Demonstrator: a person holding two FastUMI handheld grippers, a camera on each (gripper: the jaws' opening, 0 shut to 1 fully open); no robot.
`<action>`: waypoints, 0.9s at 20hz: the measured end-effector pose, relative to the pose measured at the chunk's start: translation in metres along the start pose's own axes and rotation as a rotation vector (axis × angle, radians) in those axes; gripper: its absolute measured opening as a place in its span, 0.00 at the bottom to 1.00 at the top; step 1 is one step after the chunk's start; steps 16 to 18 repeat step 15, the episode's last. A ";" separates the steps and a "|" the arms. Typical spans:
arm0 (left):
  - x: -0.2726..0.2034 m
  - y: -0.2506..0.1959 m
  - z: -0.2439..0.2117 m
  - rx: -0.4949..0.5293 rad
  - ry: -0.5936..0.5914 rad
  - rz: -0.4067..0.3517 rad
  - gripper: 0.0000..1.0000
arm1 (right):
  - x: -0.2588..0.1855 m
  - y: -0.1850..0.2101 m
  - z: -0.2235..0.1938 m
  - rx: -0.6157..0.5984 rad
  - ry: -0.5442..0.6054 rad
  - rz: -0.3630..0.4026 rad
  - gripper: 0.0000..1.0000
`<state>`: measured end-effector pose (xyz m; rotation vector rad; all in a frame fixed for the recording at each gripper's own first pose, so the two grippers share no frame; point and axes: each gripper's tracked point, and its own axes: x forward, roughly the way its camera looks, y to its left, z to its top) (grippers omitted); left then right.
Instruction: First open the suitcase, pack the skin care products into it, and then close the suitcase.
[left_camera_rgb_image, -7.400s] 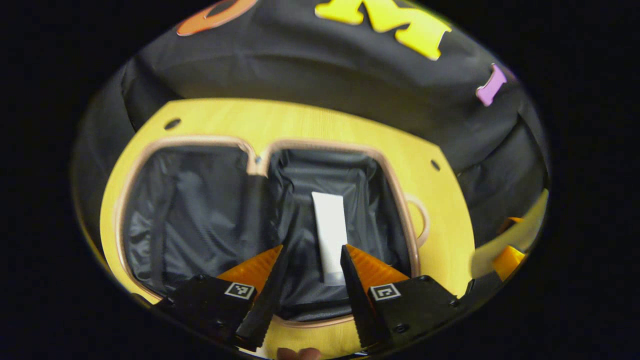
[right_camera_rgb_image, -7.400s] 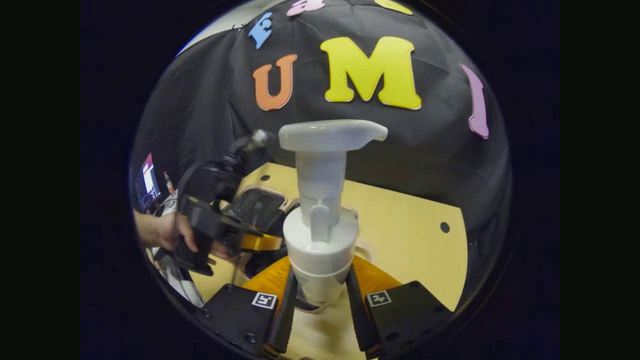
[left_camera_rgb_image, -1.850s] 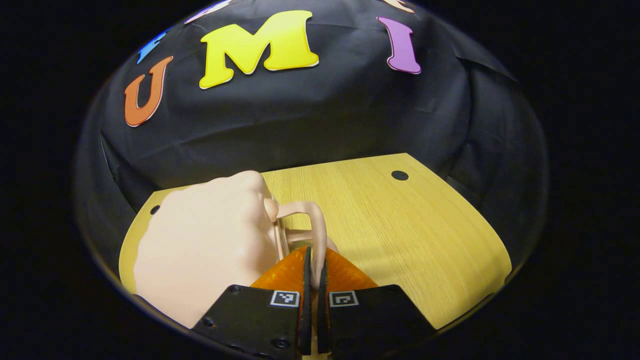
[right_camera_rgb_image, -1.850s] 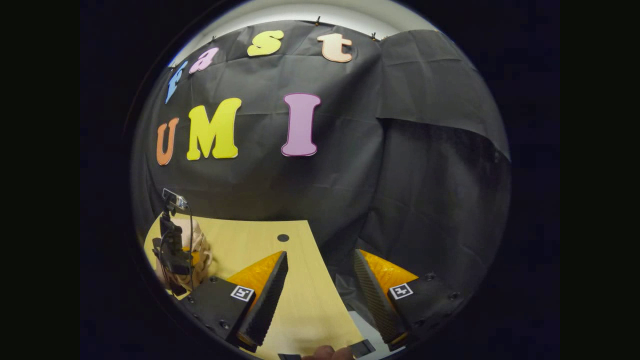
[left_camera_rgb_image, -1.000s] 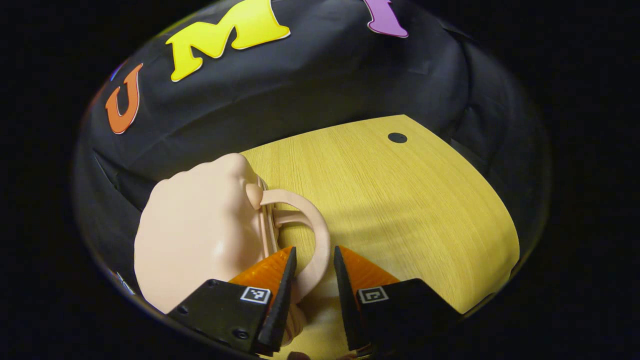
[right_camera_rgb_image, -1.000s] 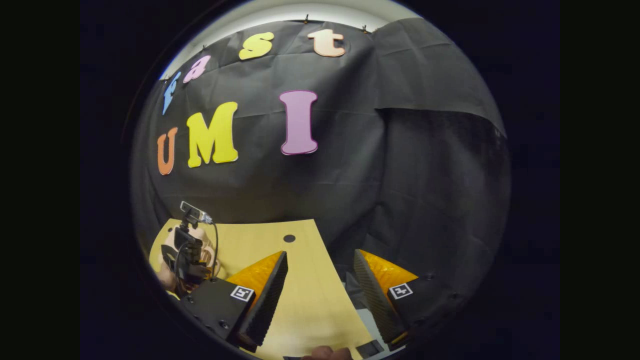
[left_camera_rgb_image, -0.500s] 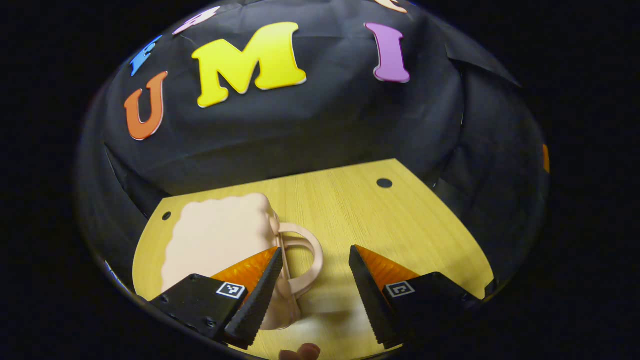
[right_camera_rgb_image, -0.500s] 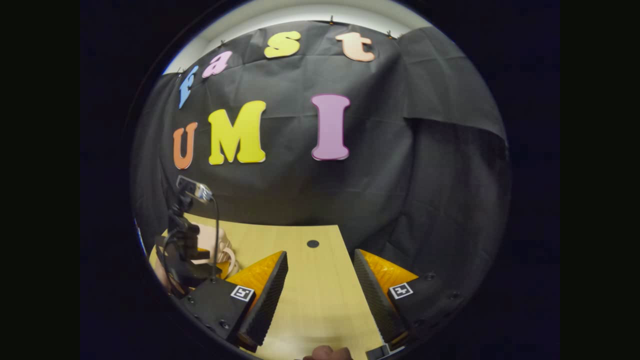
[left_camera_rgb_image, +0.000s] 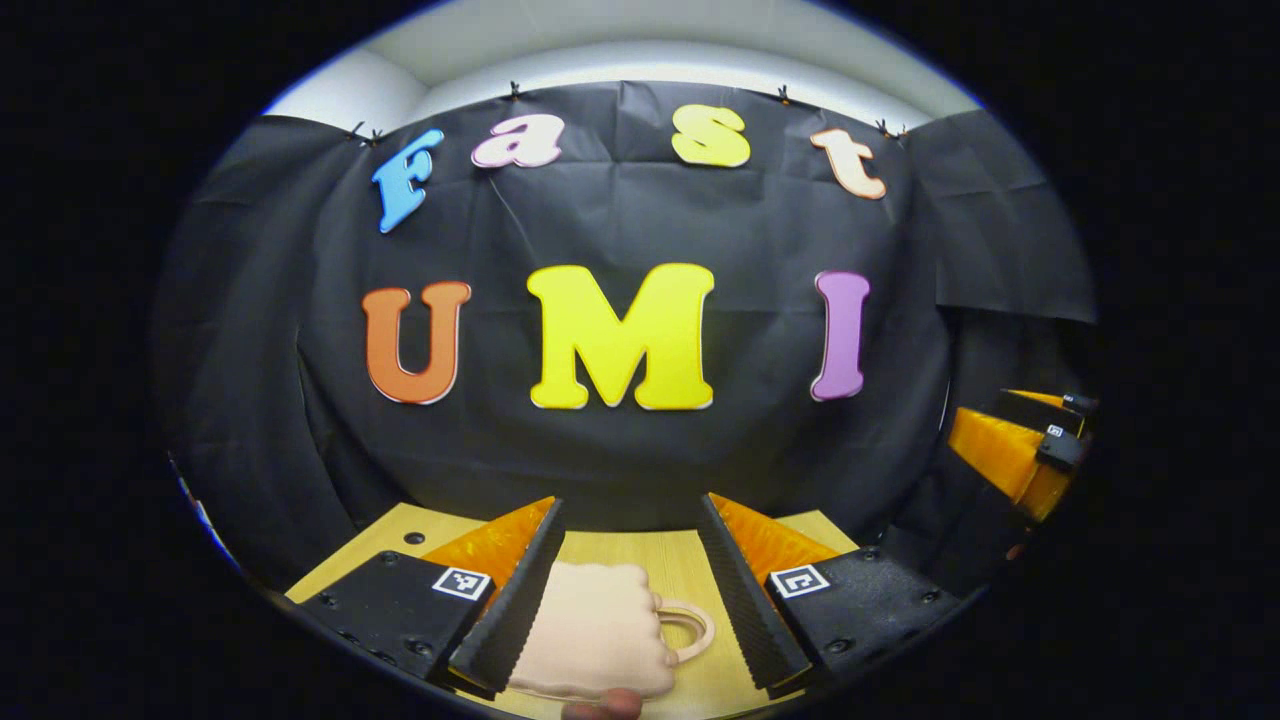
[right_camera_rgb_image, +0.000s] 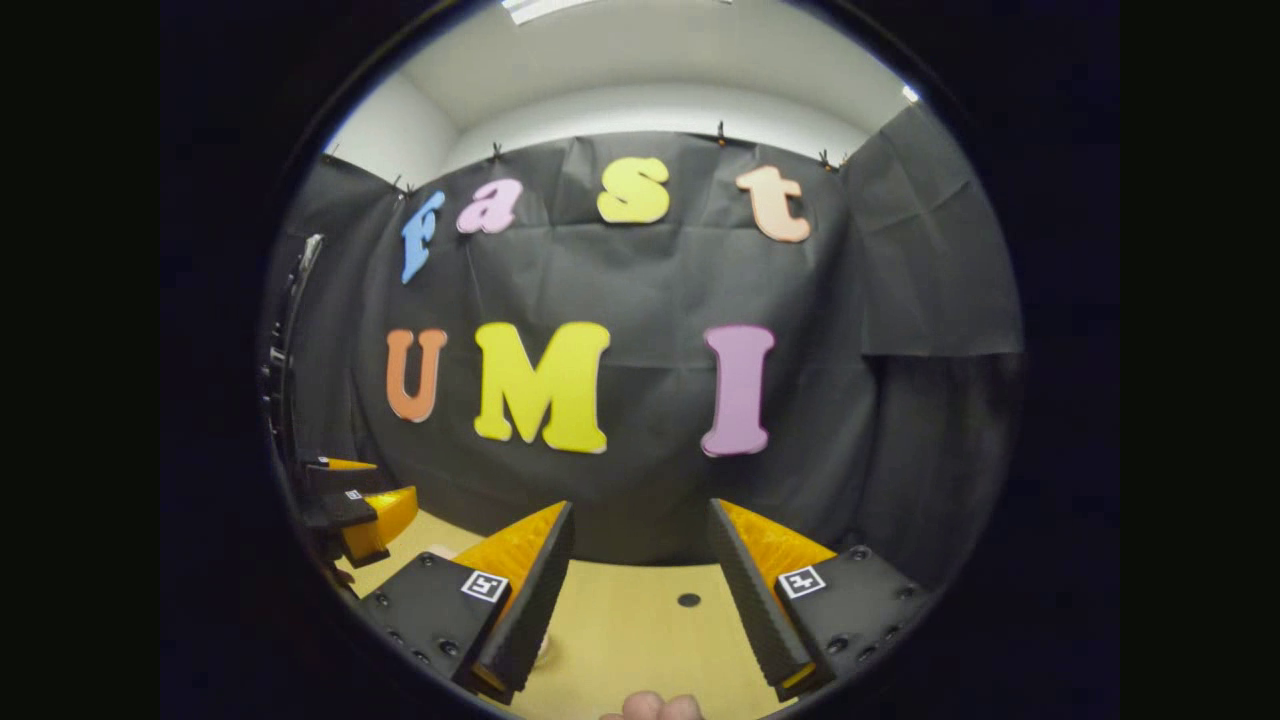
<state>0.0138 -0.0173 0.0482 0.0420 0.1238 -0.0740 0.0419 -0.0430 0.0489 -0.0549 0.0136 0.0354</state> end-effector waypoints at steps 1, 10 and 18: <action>-0.007 0.007 0.009 -0.016 -0.022 0.010 0.86 | -0.002 0.011 0.009 0.003 -0.020 0.005 0.79; -0.043 0.050 0.035 -0.072 -0.113 0.056 0.87 | -0.017 0.074 0.025 -0.023 -0.109 0.009 0.79; -0.050 0.055 0.042 -0.060 -0.140 0.059 0.88 | -0.022 0.082 0.018 -0.019 -0.087 0.010 0.80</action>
